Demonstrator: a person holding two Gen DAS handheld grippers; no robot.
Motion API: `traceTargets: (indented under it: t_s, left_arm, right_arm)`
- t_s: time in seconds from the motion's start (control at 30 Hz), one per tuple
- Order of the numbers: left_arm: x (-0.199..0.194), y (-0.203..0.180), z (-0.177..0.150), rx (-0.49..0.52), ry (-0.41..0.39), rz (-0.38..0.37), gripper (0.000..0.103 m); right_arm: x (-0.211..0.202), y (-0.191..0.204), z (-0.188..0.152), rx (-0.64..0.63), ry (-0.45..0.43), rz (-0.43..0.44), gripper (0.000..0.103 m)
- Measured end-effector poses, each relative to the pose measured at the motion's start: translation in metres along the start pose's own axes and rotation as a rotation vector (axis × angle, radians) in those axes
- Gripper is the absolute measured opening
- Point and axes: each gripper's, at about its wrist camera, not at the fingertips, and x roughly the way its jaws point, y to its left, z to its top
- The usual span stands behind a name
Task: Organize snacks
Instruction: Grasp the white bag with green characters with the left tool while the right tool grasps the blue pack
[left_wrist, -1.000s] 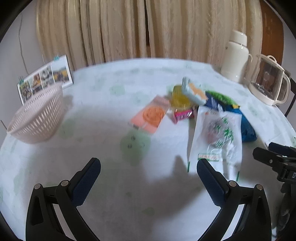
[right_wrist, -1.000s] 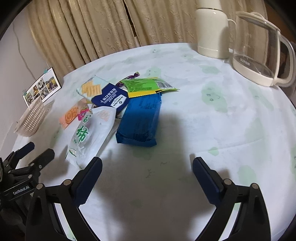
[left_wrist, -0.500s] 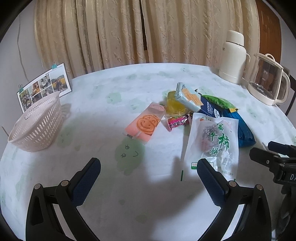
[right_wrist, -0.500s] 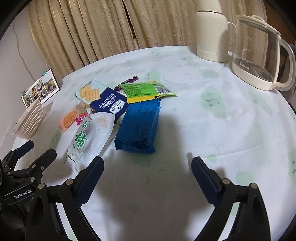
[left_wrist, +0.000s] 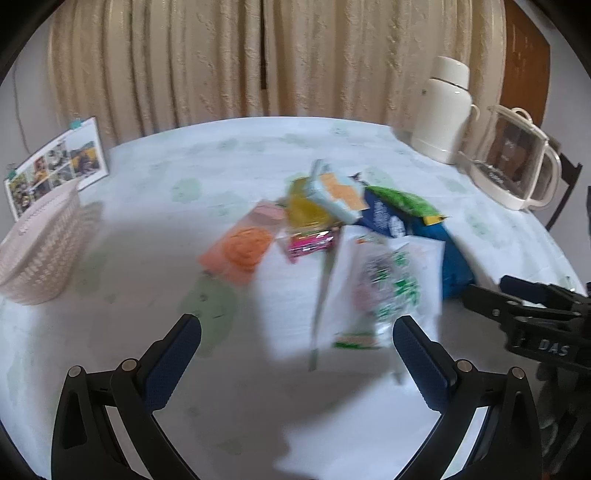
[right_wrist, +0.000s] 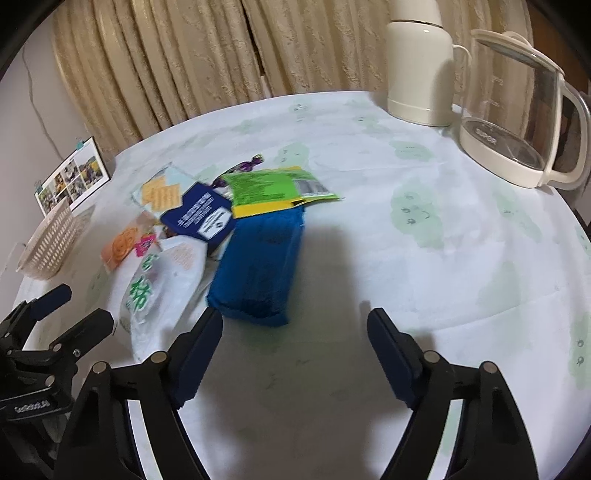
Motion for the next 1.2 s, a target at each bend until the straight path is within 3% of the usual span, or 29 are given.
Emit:
traceTargets:
  t_s: [0.23, 0.43, 0.57, 0.67, 0.73, 0.83, 0.97, 1.2]
  left_arm:
    - [0.019, -0.030, 0.014, 0.038, 0.049, -0.144, 0.103]
    - [0.053, -0.036, 0.021, 0.024, 0.156, -0.176, 0.103]
    - [0.057, -0.036, 0.026, 0.014, 0.168, -0.192, 0.102]
    - [0.057, -0.039, 0.028, 0.036, 0.163, -0.177, 0.091]
    - [0.053, -0.041, 0.026, 0.065, 0.152, -0.175, 0.067]
    - [0.049, -0.035, 0.024, 0.052, 0.147, -0.205, 0.055]
    - [0.039, -0.018, 0.019, -0.019, 0.130, -0.278, 0.051]
    - [0.010, 0.004, 0.015, -0.044, 0.061, -0.256, 0.050]
  right_arm:
    - [-0.002, -0.030, 0.005, 0.080, -0.014, -0.019, 0.079]
    - [-0.001, -0.041, 0.008, 0.116, -0.016, -0.004, 0.078]
    - [0.001, -0.038, 0.009, 0.107, -0.014, 0.003, 0.078]
    - [0.002, -0.036, 0.011, 0.108, -0.014, 0.010, 0.078]
    - [0.002, -0.034, 0.012, 0.103, -0.012, 0.013, 0.078]
    - [0.003, -0.028, 0.013, 0.094, -0.011, 0.019, 0.078]
    - [0.006, -0.017, 0.016, 0.077, -0.006, 0.026, 0.078]
    - [0.013, 0.006, 0.023, 0.036, 0.001, 0.044, 0.078]
